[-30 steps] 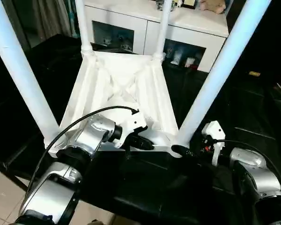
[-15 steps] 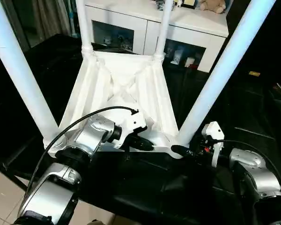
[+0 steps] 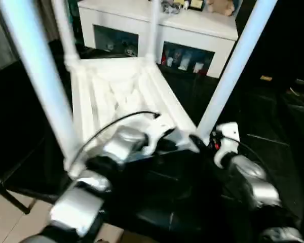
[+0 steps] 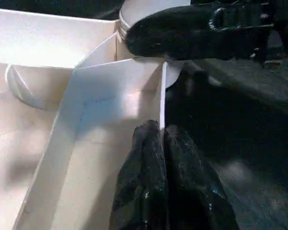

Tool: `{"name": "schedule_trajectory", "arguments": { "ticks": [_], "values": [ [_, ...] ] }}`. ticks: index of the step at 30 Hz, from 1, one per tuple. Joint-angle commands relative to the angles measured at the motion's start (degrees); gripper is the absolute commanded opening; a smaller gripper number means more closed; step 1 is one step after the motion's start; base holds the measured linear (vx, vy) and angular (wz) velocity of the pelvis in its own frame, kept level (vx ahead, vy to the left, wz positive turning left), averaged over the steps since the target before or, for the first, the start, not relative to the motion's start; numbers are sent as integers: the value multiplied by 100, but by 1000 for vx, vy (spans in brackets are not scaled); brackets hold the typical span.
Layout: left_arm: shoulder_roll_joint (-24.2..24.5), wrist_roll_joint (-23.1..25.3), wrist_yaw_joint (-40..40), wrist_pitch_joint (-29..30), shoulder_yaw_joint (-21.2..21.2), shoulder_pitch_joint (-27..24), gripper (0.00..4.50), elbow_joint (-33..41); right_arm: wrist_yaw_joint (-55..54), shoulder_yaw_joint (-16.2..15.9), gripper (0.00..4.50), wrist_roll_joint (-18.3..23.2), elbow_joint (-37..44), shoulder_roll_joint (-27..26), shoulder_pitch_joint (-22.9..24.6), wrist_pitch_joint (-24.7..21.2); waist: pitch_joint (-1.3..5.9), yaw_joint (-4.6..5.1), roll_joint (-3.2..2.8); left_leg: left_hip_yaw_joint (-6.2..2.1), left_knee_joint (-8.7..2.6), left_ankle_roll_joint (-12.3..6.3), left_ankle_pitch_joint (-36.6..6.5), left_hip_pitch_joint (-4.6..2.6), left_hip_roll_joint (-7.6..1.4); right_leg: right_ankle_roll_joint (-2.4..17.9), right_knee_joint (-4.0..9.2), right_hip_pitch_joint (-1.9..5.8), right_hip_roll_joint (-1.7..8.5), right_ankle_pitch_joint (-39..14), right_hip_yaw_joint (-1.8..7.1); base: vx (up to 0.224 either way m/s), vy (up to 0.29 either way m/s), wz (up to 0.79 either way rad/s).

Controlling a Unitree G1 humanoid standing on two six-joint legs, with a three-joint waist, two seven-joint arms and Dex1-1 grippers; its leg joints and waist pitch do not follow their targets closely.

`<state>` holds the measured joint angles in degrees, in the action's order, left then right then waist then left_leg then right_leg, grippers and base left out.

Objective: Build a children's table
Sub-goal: Rotate leg to tighten

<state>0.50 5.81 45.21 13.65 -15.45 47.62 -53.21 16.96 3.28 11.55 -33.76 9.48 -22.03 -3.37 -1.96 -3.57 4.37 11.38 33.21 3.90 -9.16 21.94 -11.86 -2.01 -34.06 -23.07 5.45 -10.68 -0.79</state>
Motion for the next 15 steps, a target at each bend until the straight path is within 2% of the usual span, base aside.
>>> {"name": "schedule_trajectory", "arguments": {
  "ticks": [1, 4, 6, 7, 12, 15],
  "values": [
    [-155, 126, -387, 75, -5, -111, 0, -381, -656, 378, 264, -133, -322, -63, -16, -79, 294, -10, 9, -54, -419, -77, -1740, -97, -89, 1011, 424, 143, 172, -1233, 69, 0, 0, 0],
    [-243, 225, -529, 59, -79, -59, 0, -471, -694, 354, 264, -87, -317, -220, -94, -43, 303, -16, 3, -50, -413, -141, -1599, -93, -87, 1063, 398, 170, 160, -911, 63, 0, 0, 0],
    [-243, 265, -520, 54, -115, -29, 0, -527, -399, 297, 334, 30, -178, -262, -70, 21, 287, -24, 16, -48, -419, -175, -1660, -90, -87, 1049, 414, 174, 160, -972, 58, 0, 0, 0],
    [-243, 266, -520, 54, -116, -28, 0, -529, -393, 296, 334, 32, -175, -262, -69, 22, 286, -27, 14, -47, -424, -184, -1706, -91, -86, 1038, 424, 175, 161, -1041, 57, 0, 0, 0],
    [-59, 268, -300, 57, -152, -7, 0, -581, 269, 194, 375, 174, 99, 118, -23, -145, 274, -26, 17, -66, -445, -138, -1896, -90, -97, 969, 452, 173, 170, -1339, 53, 0, 0, 0],
    [154, 237, 291, 81, -206, -65, 0, -473, 1371, -7, 380, 263, 410, 662, 99, -382, 269, -28, 21, -63, -437, -176, -1871, -79, -102, 987, 457, 178, 178, -1328, 60, 0, 0, 0]
  ]
}}
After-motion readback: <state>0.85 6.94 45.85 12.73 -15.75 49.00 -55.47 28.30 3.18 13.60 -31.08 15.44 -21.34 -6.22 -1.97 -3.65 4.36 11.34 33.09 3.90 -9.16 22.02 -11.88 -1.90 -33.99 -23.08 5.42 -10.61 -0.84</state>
